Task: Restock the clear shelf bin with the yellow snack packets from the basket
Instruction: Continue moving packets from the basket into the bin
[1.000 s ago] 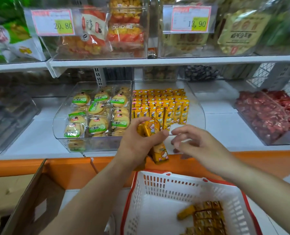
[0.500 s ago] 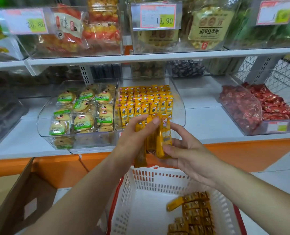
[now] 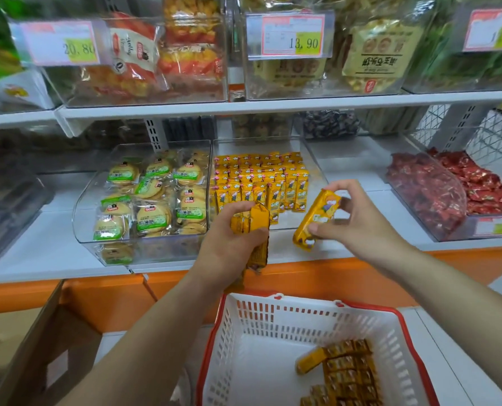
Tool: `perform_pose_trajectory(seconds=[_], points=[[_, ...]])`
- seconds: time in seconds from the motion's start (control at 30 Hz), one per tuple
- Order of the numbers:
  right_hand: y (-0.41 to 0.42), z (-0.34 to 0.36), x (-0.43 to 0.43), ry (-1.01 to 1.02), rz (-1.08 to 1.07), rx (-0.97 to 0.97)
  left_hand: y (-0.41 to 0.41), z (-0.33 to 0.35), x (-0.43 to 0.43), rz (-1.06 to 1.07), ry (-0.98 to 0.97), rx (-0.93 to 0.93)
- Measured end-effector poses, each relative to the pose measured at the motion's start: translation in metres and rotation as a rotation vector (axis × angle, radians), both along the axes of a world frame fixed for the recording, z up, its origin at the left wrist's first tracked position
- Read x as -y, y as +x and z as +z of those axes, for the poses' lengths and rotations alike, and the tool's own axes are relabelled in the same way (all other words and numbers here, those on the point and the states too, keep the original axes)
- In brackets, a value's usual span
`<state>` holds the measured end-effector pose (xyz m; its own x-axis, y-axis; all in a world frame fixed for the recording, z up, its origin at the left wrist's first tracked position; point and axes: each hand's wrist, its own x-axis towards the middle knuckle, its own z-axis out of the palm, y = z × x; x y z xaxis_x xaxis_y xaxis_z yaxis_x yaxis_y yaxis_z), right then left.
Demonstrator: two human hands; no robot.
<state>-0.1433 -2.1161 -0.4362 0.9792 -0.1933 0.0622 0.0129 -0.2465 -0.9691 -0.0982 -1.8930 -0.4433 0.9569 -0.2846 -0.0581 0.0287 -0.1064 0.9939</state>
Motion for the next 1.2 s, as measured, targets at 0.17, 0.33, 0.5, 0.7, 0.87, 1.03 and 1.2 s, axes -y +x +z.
perform_pose_trajectory(seconds=[0.17, 0.33, 0.5, 0.7, 0.87, 1.03, 1.2], points=[[0.073, 0.004, 0.004, -0.278, -0.111, 0.08, 0.007, 0.004, -0.008, 0.029, -0.026, 0.011], [0.135, -0.013, -0.002, -0.627, -0.155, 0.001, 0.01, 0.005, -0.01, 0.038, -0.05, -0.013], [0.161, -0.033, -0.01, -0.74, -0.223, -0.088, 0.014, 0.003, -0.011, 0.051, -0.071, -0.029], [0.172, -0.053, -0.014, -0.706, -0.246, -0.164, 0.018, 0.001, -0.01, 0.045, -0.048, -0.035], [0.159, -0.055, -0.017, -0.653, -0.225, -0.198, 0.018, 0.003, -0.01, 0.055, -0.098, -0.103], [0.108, -0.02, -0.025, -0.74, -0.142, -0.077, 0.017, 0.005, -0.008, 0.036, -0.162, -0.189], [0.021, 0.007, -0.027, -0.19, 0.099, -0.053, 0.012, -0.003, -0.007, -0.064, -0.148, -0.174]])
